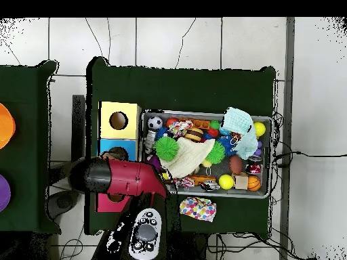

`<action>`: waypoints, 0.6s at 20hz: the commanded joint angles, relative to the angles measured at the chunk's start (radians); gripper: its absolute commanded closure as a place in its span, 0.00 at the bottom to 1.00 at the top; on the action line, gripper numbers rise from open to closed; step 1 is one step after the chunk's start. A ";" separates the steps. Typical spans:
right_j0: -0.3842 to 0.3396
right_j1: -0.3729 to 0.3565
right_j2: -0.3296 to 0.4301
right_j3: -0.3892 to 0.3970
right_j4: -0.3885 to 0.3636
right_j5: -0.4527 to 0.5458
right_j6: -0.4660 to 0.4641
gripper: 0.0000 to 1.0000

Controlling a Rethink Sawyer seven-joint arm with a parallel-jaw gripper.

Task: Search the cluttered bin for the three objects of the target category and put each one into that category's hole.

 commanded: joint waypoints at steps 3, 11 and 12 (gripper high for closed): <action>-0.088 -0.049 0.040 0.135 0.019 -0.048 0.136 0.00; -0.272 -0.200 0.128 0.297 -0.006 -0.076 -0.005 0.00; -0.299 -0.217 0.139 0.314 -0.011 -0.074 -0.025 0.00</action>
